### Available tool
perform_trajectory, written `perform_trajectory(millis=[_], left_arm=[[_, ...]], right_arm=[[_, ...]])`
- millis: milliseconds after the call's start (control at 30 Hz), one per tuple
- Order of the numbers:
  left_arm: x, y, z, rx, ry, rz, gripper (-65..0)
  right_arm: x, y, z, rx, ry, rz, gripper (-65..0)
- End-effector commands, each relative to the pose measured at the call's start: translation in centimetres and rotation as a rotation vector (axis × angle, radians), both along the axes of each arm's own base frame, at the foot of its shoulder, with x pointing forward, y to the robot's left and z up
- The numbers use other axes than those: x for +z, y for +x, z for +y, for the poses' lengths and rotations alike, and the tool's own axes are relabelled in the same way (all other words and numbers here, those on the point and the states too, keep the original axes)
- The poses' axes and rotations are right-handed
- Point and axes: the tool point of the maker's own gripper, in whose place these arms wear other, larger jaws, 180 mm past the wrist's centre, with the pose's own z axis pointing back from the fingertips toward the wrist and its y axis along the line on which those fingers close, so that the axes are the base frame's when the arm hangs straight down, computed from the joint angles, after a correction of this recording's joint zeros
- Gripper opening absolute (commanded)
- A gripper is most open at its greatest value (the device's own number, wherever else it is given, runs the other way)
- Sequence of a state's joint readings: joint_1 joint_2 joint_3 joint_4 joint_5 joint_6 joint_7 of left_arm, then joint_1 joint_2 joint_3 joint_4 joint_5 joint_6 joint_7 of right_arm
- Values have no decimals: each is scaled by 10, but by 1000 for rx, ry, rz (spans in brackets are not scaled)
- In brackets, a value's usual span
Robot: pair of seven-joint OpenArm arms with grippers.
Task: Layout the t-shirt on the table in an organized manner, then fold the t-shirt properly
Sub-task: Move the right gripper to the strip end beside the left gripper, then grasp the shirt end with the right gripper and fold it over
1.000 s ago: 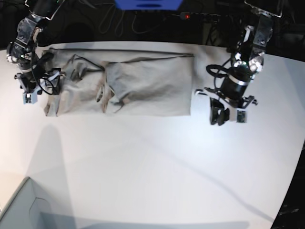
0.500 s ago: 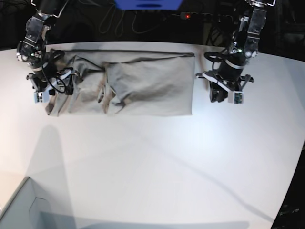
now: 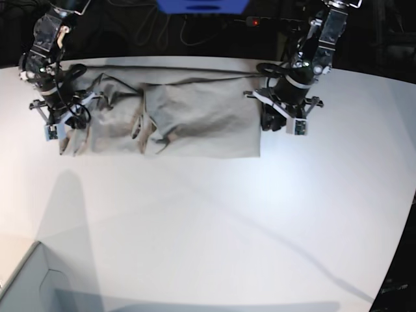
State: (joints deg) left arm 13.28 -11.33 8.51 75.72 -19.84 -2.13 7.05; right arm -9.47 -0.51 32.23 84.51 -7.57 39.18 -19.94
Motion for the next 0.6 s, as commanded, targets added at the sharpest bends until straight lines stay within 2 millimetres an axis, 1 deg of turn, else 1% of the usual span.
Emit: perform_trajectory(millis=[0, 33, 67, 200, 400, 567], left_arm=[[6, 6, 2, 5, -3, -32, -528], [5, 5, 2, 6, -3, -28, -528], [4, 5, 2, 7, -2, -26, -528], [3, 3, 2, 6, -3, -23, -528], [4, 4, 6, 5, 6, -25, -528], [5, 6, 6, 6, 5, -29, -528]], right_arm=[[27, 17, 9, 35, 2, -104, -650], [37, 17, 16, 63, -16, -123, -650], [42, 17, 26, 96, -22, -134, -650], [65, 13, 74, 227, -39, -181, -650], [77, 4, 167, 452, -89, -189, -650], [79, 1, 215, 593, -134, -194, -650]])
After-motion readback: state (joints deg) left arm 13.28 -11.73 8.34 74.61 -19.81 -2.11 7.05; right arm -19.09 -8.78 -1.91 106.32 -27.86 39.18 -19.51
